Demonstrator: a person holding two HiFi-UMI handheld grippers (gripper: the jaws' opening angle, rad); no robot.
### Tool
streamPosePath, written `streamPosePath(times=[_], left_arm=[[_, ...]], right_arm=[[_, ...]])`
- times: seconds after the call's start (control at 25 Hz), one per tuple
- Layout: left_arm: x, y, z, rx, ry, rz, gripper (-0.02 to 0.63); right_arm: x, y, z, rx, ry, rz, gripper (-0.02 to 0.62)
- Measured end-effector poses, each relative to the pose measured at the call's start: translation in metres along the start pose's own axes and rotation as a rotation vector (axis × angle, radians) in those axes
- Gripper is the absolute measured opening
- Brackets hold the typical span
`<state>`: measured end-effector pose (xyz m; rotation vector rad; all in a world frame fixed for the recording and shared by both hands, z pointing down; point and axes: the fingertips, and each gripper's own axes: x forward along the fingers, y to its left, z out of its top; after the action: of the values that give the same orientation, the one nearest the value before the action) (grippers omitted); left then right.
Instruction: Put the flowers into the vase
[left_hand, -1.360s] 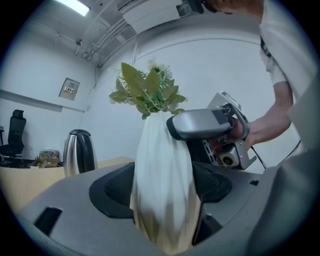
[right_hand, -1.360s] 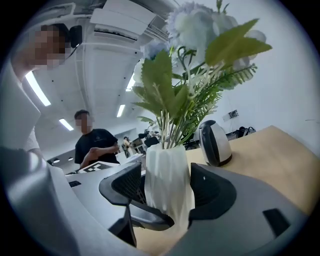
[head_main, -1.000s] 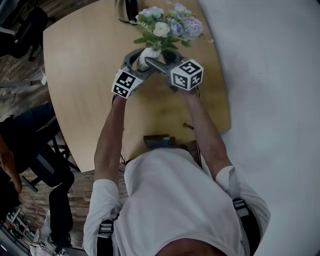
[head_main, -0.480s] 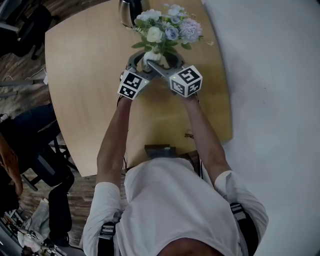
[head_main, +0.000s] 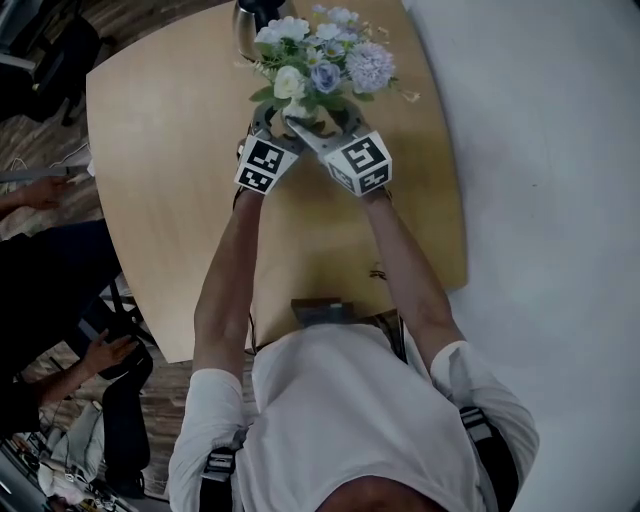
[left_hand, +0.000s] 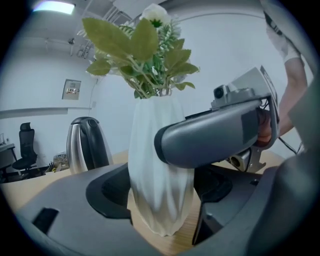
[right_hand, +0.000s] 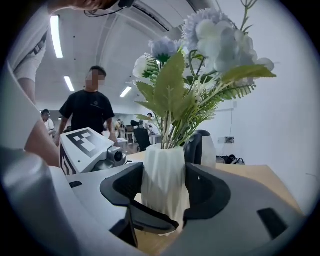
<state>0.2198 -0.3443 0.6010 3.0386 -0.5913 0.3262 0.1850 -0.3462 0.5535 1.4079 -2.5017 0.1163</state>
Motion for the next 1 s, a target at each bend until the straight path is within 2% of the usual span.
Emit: streamPosePath(times=[0.16, 0.32, 0.6, 1.0], left_arm=[[0.000, 0.008, 0.005, -0.006, 0.011, 0.002, 0.356], [0.002, 0.008, 0.001, -0.022, 0.034, 0.013, 0.356], [-0.011, 0.013, -0.006, -0.032, 0.062, 0.026, 0.356], [-0.012, 0.006, -0.004, -0.004, 0.093, 0.044, 0.356]], right_arm=[[0.006, 0.001, 0.009, -0.066, -0.002, -0.002, 0.276], [0.004, -0.002, 0.012, -0.088, -0.007, -0.005, 0.276], [0.009, 0.001, 0.014, -0.038, 0.019, -0.037, 0.276], [0.004, 0.005, 0.012, -0.020, 0.010, -0.020, 0.276]])
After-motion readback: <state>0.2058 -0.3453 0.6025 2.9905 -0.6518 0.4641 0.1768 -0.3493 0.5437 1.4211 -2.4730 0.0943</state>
